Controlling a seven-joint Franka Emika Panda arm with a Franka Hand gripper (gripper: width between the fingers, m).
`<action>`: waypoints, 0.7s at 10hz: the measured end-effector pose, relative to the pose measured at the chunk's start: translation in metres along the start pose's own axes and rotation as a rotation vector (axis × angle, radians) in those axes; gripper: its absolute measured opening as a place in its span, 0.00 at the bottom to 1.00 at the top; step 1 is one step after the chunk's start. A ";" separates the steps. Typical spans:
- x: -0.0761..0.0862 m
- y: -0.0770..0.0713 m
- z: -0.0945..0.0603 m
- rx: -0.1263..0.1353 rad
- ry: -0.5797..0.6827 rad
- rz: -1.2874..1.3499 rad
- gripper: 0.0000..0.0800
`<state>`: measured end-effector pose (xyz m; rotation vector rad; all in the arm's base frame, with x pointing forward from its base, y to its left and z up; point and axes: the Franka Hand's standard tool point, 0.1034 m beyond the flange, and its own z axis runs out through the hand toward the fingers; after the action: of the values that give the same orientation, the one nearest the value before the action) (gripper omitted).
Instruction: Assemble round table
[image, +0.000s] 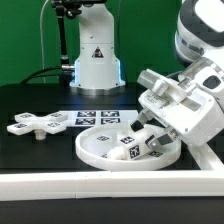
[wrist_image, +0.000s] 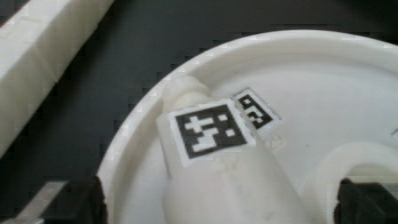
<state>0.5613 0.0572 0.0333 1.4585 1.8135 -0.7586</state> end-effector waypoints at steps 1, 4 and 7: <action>0.001 0.001 -0.001 -0.002 0.001 -0.001 0.81; 0.001 0.002 -0.002 -0.003 -0.001 0.000 0.81; 0.002 0.000 0.004 0.006 -0.007 -0.011 0.53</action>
Offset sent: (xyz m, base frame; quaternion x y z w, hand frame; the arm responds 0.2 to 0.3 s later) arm 0.0039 0.0060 -0.0066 0.0075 -0.0008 0.0007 1.0000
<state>0.5618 0.0549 0.0292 1.4485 1.8167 -0.7744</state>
